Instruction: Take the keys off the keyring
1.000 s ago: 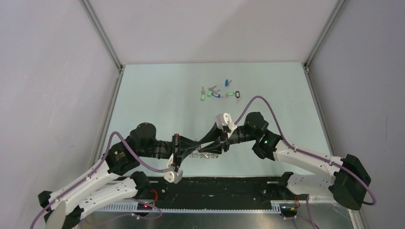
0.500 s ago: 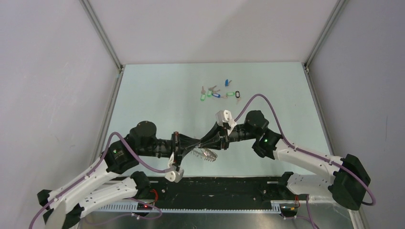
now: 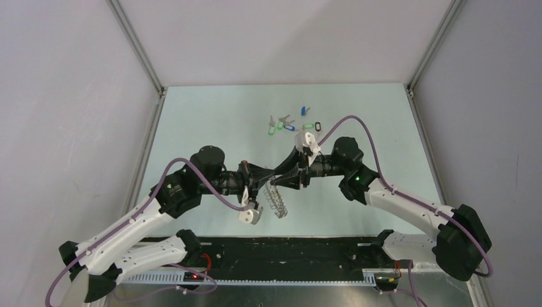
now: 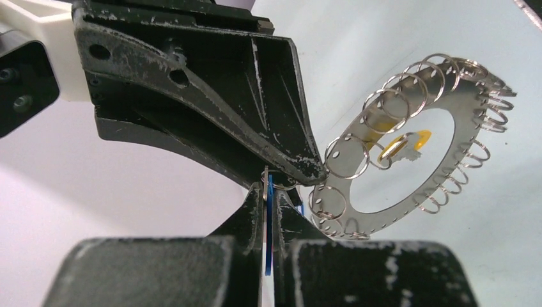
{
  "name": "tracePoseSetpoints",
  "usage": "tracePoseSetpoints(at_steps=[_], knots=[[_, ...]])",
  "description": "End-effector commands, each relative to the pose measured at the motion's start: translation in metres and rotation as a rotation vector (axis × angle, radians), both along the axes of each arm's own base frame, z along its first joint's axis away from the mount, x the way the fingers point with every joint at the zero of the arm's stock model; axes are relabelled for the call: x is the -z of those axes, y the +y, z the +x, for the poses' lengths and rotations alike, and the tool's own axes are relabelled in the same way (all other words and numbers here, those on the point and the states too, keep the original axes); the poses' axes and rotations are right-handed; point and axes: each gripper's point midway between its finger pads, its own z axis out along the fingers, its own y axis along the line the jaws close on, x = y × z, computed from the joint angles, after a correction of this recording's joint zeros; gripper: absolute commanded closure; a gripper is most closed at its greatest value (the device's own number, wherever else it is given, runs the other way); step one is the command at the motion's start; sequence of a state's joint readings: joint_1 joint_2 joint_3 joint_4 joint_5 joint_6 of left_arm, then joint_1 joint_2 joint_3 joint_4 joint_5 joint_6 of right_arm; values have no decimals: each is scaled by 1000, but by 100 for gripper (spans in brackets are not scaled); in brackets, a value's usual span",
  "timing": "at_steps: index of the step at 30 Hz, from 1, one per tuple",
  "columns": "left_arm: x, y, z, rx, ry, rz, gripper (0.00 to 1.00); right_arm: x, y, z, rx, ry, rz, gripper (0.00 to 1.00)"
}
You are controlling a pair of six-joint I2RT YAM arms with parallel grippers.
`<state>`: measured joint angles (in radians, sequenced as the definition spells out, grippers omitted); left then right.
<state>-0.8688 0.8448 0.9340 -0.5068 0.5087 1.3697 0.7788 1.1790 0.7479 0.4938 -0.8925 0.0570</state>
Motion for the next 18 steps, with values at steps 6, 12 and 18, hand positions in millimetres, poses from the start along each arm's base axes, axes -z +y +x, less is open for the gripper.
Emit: tracePoseSetpoints(at_steps=[6, 12, 18], knots=[[-56, -7, 25, -26, -145, -94, 100, -25, -9, 7, -53, -37, 41, 51], [-57, -10, 30, -24, -141, -92, 100, -25, -14, 13, -31, -43, 36, 45], [-58, -10, 28, -10, -137, -99, 100, -31, -16, 15, -38, -42, 58, 59]])
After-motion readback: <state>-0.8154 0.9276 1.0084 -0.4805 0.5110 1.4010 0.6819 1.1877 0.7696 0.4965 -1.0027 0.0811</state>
